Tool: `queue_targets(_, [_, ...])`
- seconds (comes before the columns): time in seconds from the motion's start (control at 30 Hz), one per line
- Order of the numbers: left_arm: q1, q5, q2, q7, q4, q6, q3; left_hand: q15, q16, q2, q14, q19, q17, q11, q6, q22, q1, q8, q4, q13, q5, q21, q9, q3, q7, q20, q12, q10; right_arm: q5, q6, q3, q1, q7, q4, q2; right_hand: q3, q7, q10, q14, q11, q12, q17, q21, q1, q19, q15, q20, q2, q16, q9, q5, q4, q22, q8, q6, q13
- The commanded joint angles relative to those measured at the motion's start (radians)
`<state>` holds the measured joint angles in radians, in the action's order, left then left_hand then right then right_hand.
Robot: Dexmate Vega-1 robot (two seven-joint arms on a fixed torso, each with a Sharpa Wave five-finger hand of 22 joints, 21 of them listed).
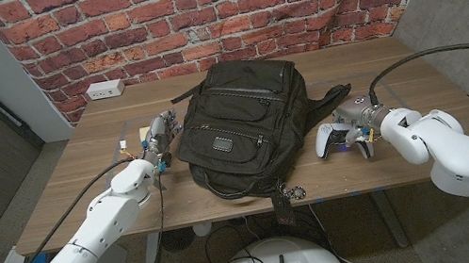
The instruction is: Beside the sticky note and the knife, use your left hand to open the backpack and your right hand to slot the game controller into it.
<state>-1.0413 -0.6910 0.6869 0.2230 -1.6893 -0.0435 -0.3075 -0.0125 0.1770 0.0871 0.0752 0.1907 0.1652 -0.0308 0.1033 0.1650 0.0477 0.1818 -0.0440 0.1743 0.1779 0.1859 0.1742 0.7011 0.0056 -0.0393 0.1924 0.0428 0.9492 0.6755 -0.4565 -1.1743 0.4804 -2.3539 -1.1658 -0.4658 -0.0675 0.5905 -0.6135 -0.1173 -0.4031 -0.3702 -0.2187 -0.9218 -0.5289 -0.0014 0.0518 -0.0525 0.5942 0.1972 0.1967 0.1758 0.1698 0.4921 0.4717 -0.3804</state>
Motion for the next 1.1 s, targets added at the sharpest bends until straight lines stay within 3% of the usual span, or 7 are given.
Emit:
queue_targets(0.03, [0.007,-0.005,0.022,-0.044,0.016,0.015,0.011,-0.003,0.001,0.058,0.008,0.007,0.004,0.004,0.011,0.005,-0.007,0.003,0.001,0.006,0.0,0.007,0.003,0.01,-0.003,-0.013,0.003,0.008,0.06,0.036,-0.026,0.026,0.068,-0.038,0.018,-0.011,-0.034,0.087,-0.077,-0.069,-0.006,-0.027,0.004,-0.078,-0.011,-0.234,0.109,0.064,0.004,0.005,0.008,-0.002,0.003,0.007,0.047,-0.004])
queue_targets(0.73, [-0.067,0.025,0.091,-0.034,-0.065,0.023,0.04,-0.005,0.002,0.058,0.019,0.013,0.003,-0.002,0.02,0.005,-0.002,0.006,-0.005,0.005,0.001,0.008,0.003,0.015,-0.003,-0.014,0.006,0.019,0.168,0.065,-0.016,0.0,0.15,-0.09,0.065,-0.008,-0.038,0.101,-0.094,-0.07,0.0,-0.028,0.007,-0.086,-0.015,-0.234,0.113,0.064,-0.004,0.004,0.009,-0.004,0.003,0.01,0.059,-0.005])
queue_targets(1.1, [-0.122,0.078,0.158,-0.01,-0.135,0.005,0.06,-0.019,0.005,0.054,0.044,0.033,0.0,-0.01,0.052,0.005,0.019,0.013,-0.033,0.005,-0.001,0.012,0.003,0.022,-0.015,-0.012,0.011,0.044,0.229,0.058,-0.002,-0.026,0.18,-0.105,0.106,-0.007,-0.04,0.112,-0.105,-0.073,0.002,-0.031,0.009,-0.097,-0.019,-0.236,0.116,0.066,-0.006,0.004,0.01,-0.002,0.003,0.012,0.066,-0.007])
